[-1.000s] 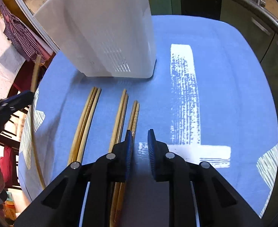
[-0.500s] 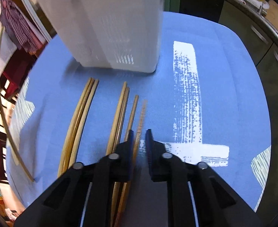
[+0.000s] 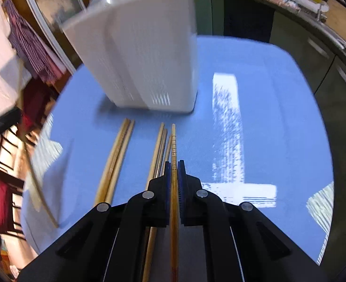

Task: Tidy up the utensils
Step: 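Lift the chopsticks upright and carry them over the white caddy with both tools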

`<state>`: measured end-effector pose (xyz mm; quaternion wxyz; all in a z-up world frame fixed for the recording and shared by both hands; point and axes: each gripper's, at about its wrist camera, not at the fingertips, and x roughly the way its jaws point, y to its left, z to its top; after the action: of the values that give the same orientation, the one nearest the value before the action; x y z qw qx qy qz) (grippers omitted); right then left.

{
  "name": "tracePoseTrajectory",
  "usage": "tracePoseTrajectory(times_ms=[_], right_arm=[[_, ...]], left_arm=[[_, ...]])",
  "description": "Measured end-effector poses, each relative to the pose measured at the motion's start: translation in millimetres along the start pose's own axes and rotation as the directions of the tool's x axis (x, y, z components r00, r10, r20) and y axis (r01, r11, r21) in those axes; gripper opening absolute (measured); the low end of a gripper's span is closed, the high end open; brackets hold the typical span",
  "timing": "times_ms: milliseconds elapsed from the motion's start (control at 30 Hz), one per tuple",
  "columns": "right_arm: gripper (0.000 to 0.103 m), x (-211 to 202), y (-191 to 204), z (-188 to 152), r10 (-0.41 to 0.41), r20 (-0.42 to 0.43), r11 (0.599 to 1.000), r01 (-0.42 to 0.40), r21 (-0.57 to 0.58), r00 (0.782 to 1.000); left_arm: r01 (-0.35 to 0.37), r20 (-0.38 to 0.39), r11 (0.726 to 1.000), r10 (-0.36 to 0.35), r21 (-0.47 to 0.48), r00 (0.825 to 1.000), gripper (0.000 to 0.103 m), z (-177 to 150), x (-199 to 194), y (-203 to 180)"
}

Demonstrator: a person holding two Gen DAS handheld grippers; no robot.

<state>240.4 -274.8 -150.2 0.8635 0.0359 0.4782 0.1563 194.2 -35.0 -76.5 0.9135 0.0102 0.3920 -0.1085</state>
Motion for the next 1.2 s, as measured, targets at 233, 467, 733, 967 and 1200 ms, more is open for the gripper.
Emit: tracePoseTrajectory(times_ms=[233,467,733,967,1200], right_arm=[[0.006,-73.4,0.6,-11.3,0.025,0.248,0.999,-0.029,0.013,0.968],[0.006,-124.4,0.7,-33.9,0.013,0.380,1.000,-0.017,0.006,0.925],[0.006,-148.7,2.9,-50.2,0.033,0.411,0.999,-0.034,-0.005,0.911],[0.006,-154.2,5.4,-50.4,0.038,0.410,0.999,-0.036,-0.013,0.911],[0.006,-152.4,2.5,-49.6,0.041,0.406,0.999,-0.040,-0.010,0.913]], left_arm=[[-0.003,0.046,1.000,0.003,0.002,0.999,0.006,0.5,-14.9,3.3],[-0.002,0.083,1.000,0.001,0.008,0.997,0.006,3.4,-28.7,3.5],[-0.008,0.095,1.000,0.005,0.029,0.995,0.006,6.8,-34.3,-2.3],[-0.024,-0.058,1.000,0.025,0.007,0.998,0.006,9.7,9.5,3.2],[-0.059,-0.278,0.998,0.048,-0.032,0.959,0.008,10.0,94.3,20.9]])
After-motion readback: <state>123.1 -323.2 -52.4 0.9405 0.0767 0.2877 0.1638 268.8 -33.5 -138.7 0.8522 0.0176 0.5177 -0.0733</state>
